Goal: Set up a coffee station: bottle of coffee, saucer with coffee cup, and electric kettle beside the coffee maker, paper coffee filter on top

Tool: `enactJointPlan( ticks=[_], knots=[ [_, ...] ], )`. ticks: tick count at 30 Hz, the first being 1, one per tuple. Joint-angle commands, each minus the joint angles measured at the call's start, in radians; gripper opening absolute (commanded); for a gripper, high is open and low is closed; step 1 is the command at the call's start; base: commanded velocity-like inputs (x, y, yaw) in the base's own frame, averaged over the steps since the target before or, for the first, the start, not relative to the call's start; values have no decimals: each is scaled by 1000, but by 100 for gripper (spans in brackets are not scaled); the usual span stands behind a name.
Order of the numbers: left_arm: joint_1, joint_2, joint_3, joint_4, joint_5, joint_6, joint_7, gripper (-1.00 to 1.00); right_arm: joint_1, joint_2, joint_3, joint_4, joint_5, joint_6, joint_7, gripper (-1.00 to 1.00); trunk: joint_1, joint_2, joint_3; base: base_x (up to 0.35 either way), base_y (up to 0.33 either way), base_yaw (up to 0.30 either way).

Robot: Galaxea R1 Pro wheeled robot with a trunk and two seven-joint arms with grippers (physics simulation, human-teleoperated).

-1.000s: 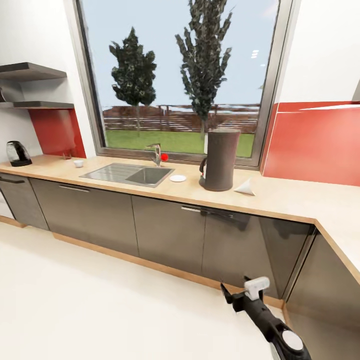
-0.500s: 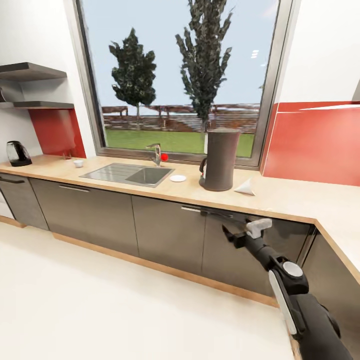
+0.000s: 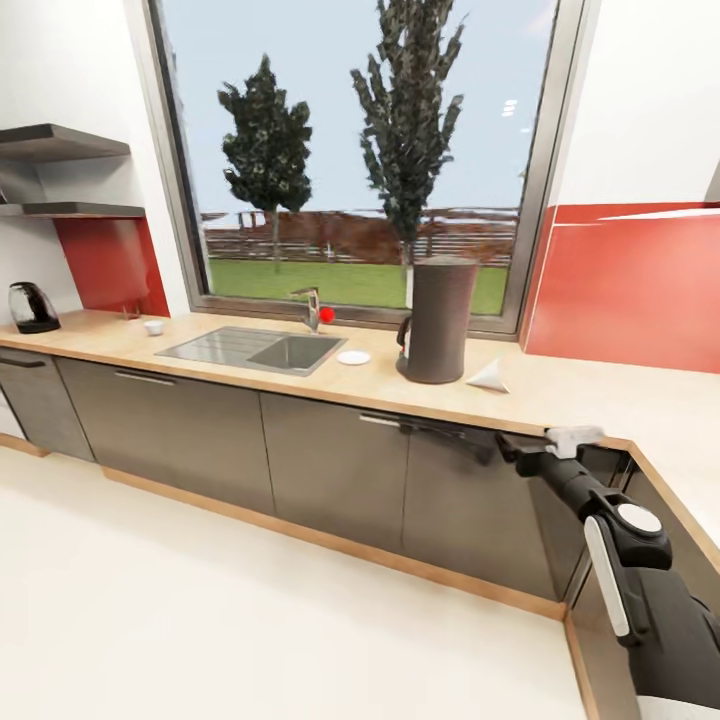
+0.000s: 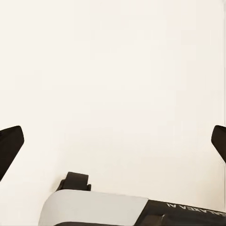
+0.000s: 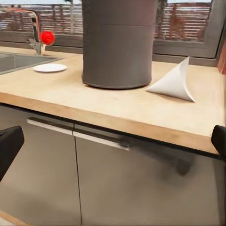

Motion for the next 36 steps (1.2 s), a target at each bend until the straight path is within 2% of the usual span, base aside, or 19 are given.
enactJointPlan(
  ticks=[1,13,27,36],
  knots=[
    [0,-1,1,-1,6,-1,0,100,-1,0,-2,-1,1,6,6,100,0,0,-1,182,-150,0],
    [0,-1,2,-2,6,-1,0,100,-1,0,-4,-1,1,8,6,100,0,0,-1,83,-62,0],
    [0,-1,2,-2,6,-1,0,100,-1,0,-5,-1,1,7,6,100,0,0,-1,263,-161,0],
    [0,-1,3,-1,6,-1,0,100,-1,-1,-5,-1,1,8,6,100,0,0,-1,182,-30,0]
  ],
)
